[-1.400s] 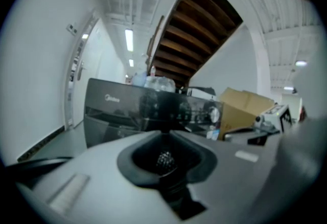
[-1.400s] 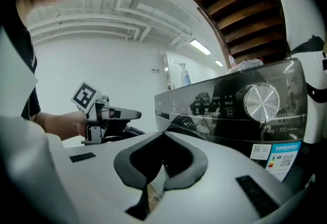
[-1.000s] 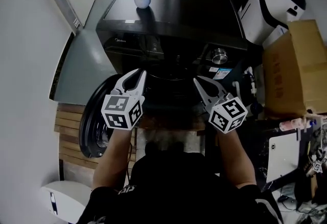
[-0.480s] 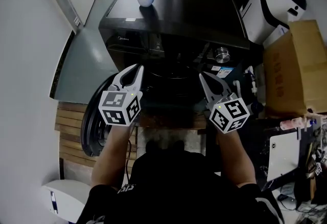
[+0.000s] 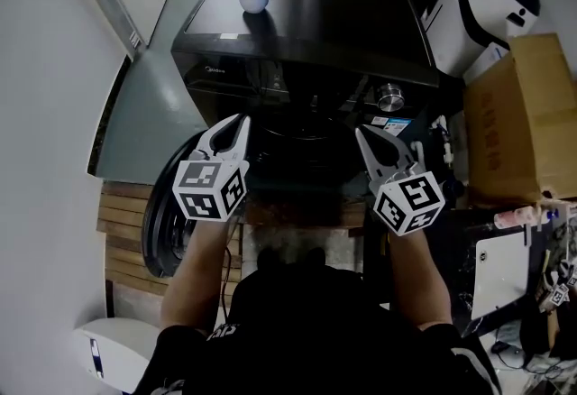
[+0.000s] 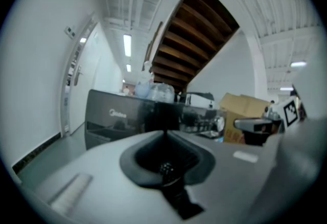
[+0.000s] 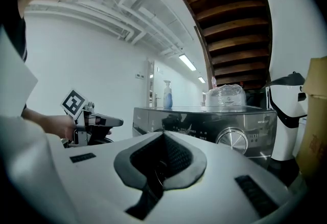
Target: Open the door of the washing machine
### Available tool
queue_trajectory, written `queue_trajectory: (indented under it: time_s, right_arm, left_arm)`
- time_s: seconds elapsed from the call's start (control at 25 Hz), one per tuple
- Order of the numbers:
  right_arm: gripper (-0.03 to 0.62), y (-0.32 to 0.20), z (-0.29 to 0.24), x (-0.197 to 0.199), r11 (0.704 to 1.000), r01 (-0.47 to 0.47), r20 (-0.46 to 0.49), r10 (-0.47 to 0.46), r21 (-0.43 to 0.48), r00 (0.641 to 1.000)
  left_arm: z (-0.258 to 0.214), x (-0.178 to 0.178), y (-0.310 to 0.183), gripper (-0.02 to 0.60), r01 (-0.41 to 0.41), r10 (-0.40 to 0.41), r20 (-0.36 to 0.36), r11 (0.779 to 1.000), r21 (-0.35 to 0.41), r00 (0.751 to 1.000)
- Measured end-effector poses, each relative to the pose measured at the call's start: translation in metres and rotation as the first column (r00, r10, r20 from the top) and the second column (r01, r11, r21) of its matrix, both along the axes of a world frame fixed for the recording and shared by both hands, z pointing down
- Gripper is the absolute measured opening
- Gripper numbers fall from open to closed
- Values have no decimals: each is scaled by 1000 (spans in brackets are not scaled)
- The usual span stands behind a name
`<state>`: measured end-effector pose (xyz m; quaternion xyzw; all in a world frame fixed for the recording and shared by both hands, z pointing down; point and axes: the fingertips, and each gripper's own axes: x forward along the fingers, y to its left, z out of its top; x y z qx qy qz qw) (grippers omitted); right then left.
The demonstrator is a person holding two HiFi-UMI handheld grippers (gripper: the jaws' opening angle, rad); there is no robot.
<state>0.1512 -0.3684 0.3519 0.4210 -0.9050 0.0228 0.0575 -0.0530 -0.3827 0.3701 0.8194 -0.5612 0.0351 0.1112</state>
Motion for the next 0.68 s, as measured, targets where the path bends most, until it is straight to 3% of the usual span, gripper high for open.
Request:
queue_trajectory:
  time_s: [0.68]
  right_arm:
    - [-9,-6,-13,15,999,-37,6,37,32,999]
  left_arm:
    - [-13,-7,-1,29,17,-18,7,999,29,1000]
